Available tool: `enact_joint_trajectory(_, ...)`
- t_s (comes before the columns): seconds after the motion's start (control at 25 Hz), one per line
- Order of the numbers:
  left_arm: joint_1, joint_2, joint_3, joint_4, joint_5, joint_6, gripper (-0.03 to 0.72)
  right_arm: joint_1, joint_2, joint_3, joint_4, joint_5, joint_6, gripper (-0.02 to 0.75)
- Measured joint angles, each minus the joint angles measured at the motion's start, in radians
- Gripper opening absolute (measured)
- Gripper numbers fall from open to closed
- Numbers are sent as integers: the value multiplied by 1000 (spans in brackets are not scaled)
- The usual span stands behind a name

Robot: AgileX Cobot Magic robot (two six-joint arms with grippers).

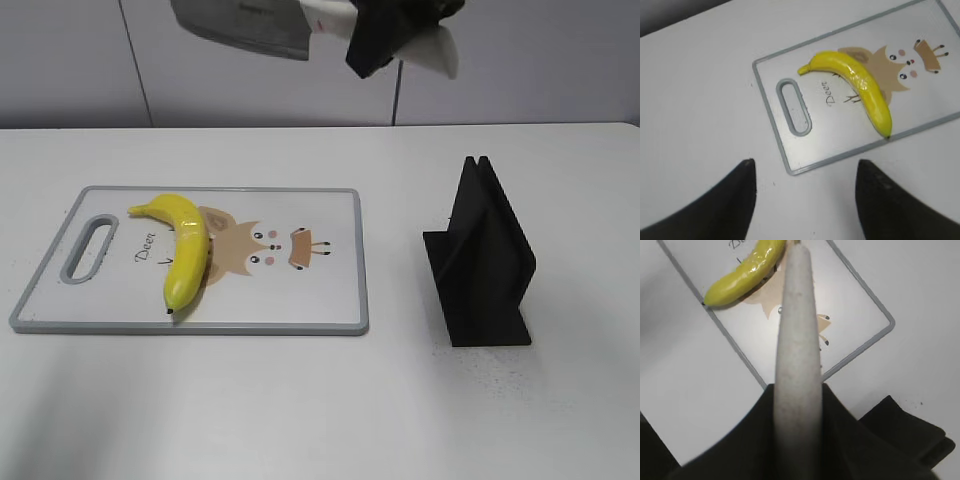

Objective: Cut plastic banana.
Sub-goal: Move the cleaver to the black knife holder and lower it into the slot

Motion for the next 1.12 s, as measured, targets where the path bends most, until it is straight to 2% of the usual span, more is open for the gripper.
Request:
enact_joint_trajectory(0.2, 0, -100, 20, 50, 89, -82, 593, 0, -64, 5, 0, 1, 182, 182)
enact_joint_trajectory(0.4, 0, -242, 123, 56, 104, -129, 591, 0, -156, 56, 0, 1, 252, 182)
enact_joint_trajectory(0.8, 0, -591, 379, 57, 85, -164, 591, 0, -359, 377, -20, -9, 343, 182)
enact_joint_trajectory(1.12, 0, -829, 546, 57, 56, -164, 585, 0, -512, 646, -52, -135, 434, 182)
